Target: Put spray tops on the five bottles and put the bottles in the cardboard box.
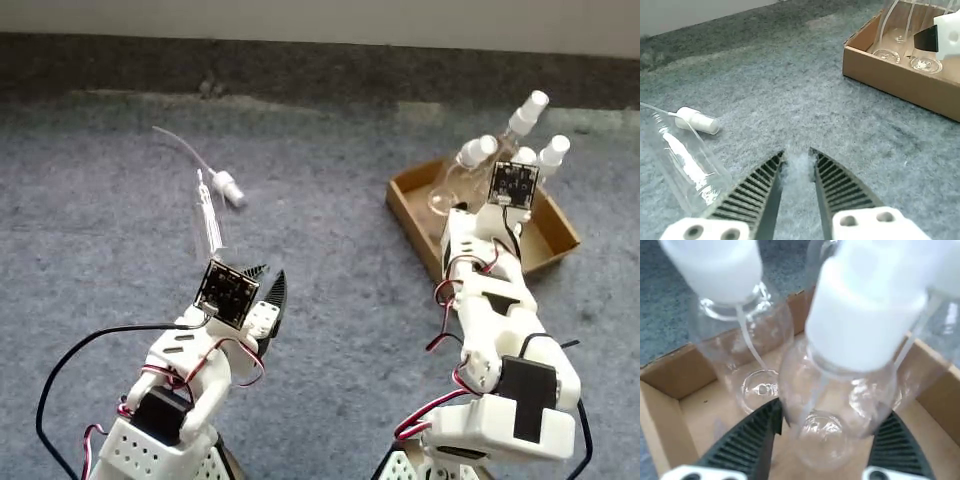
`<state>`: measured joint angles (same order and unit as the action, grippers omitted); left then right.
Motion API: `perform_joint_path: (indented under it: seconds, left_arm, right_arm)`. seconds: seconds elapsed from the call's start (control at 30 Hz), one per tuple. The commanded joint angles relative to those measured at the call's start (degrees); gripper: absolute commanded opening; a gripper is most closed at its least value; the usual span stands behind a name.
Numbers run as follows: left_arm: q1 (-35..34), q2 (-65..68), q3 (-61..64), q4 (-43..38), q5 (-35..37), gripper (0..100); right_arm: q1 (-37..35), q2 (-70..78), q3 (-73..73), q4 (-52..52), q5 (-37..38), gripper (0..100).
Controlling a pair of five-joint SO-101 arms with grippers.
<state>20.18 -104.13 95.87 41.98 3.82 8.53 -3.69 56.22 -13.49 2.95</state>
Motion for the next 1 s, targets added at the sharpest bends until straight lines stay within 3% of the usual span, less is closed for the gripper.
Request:
perform_joint_path:
  seconds: [0.0,0.57,0.87,0.97]
  left_arm:
    - [-0.8,-0.7,1.2,-1.2,-0.9,4]
    - [-0.8,-0.7,1.2,-1.2,-0.9,4]
    - [-0.9,-0.7,1.1,-1.3,-1.0,4]
    - [-0.9,-0.7,1.1,-1.3,-1.0,4]
  right_arm:
    - [0.6,-1.1,-0.3,-0.3,0.0,23.2]
    - [0.0,-16.0,-0.3,14.5,0.0,31.1]
    - [0.2,-32.4,-0.8,37.1,0.0,31.1]
    - [0.1,-39.9,-0.6,40.4,0.0,31.1]
